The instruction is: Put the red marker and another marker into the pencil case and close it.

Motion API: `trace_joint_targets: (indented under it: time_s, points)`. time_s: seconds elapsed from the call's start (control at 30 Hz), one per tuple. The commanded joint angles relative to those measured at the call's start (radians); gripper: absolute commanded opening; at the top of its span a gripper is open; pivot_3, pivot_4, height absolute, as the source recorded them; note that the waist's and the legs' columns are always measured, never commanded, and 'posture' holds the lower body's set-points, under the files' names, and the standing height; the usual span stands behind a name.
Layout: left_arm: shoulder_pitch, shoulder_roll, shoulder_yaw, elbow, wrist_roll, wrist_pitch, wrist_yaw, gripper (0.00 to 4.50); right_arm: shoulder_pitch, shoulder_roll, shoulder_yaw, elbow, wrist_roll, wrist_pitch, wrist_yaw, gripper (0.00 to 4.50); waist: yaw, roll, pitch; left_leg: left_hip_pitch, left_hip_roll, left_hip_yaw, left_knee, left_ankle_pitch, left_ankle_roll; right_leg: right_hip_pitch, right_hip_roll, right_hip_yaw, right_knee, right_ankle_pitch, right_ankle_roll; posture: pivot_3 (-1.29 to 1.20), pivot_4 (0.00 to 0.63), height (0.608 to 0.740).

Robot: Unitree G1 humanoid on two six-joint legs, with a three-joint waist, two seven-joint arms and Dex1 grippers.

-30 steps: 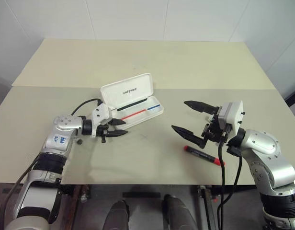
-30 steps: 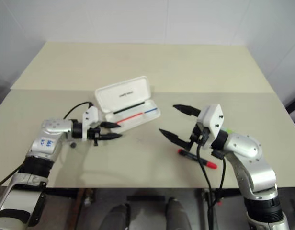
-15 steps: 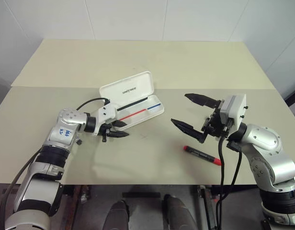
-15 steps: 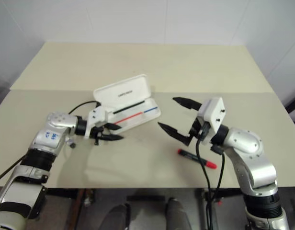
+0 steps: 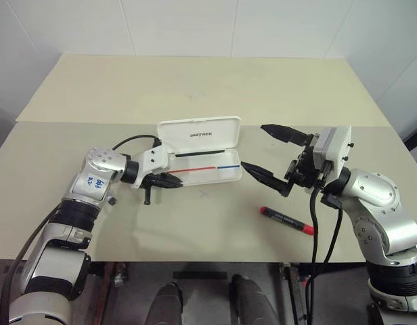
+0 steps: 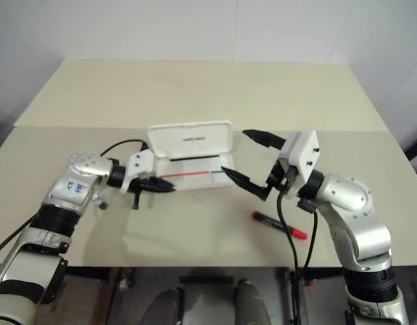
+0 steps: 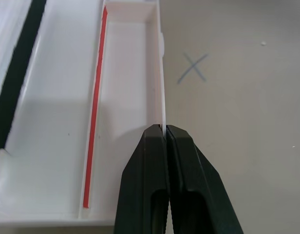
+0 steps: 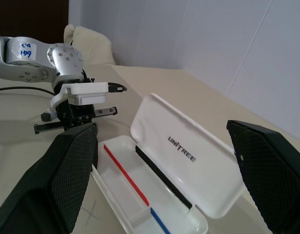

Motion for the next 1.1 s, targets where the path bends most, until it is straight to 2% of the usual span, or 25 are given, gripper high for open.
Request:
trace_joint_targets:
  time_s: [0.03, 0.1, 0.3, 0.43, 0.77, 1.03, 1.07, 1.1]
  points:
    - [0.045, 0.001, -0.011, -0.159, -0.043, 0.052, -0.032, 0.02, 0.01, -0.023, -0.032, -0.015, 0.026, -0.001, 0.02, 4.5, 0.0, 0.0, 0.0, 0.0, 0.0, 0.0, 0.0, 0.0, 0.0, 0.0, 0.0, 0.0, 0.0, 0.0, 0.0, 0.0, 0.15, 0.74]
    - [0.078, 0.006, -0.008, -0.239, -0.055, 0.098, -0.029, 0.02, 0.017, -0.029, -0.037, -0.017, 0.03, 0.002, 0.025, 4.5, 0.0, 0.0, 0.0, 0.0, 0.0, 0.0, 0.0, -0.001, 0.0, 0.0, 0.0, 0.0, 0.0, 0.002, 0.005, 0.0, 0.15, 0.74]
    - [0.171, 0.026, -0.013, -0.372, -0.053, 0.171, -0.012, 0.02, 0.026, -0.038, -0.04, -0.029, 0.04, 0.011, 0.025, 4.5, -0.002, 0.0, 0.0, 0.0, 0.0, 0.0, 0.0, -0.001, 0.0, 0.0, 0.0, 0.0, 0.001, 0.001, 0.005, 0.0, 0.15, 0.74]
    - [0.206, 0.043, -0.015, -0.395, -0.042, 0.179, 0.0, 0.02, 0.026, -0.042, -0.041, -0.036, 0.046, 0.019, 0.022, 4.5, -0.003, 0.0, 0.0, 0.0, 0.0, 0.0, 0.001, -0.001, 0.0, 0.0, 0.0, 0.0, 0.001, -0.003, -0.003, 0.0, 0.15, 0.74]
    - [0.213, 0.043, -0.014, -0.398, -0.068, 0.24, 0.019, 0.02, 0.025, -0.042, -0.032, -0.046, 0.048, 0.031, 0.017, 4.5, -0.005, 0.0, 0.0, 0.001, 0.0, 0.0, 0.001, -0.001, 0.0, 0.0, 0.0, 0.0, 0.001, -0.003, -0.003, 0.0, 0.15, 0.74]
    - [0.182, 0.032, 0.003, -0.425, -0.11, 0.265, 0.028, 2.65, 0.019, -0.034, -0.027, -0.036, 0.045, 0.031, 0.019, 4.5, -0.005, 0.0, 0.0, 0.001, 0.0, 0.0, 0.001, -0.001, 0.0, 0.0, 0.0, 0.0, 0.001, -0.003, -0.003, 0.0, 0.15, 0.74]
    - [0.177, 0.034, 0.016, -0.436, -0.129, 0.273, 0.023, 2.93, 0.016, -0.032, -0.024, -0.031, 0.045, 0.029, 0.021, 4.5, -0.004, 0.0, 0.0, 0.001, 0.0, 0.0, 0.001, -0.001, 0.0, 0.0, 0.0, 0.0, 0.001, -0.003, -0.003, 0.0, 0.15, 0.74]
    - [0.175, 0.039, 0.034, -0.456, -0.161, 0.278, 0.007, 2.93, 0.013, -0.029, -0.021, -0.024, 0.045, 0.027, 0.023, 4.5, -0.004, 0.0, 0.0, 0.001, 0.0, 0.0, 0.002, -0.001, 0.0, 0.0, 0.0, 0.0, 0.001, -0.003, -0.003, 0.0, 0.15, 0.74]
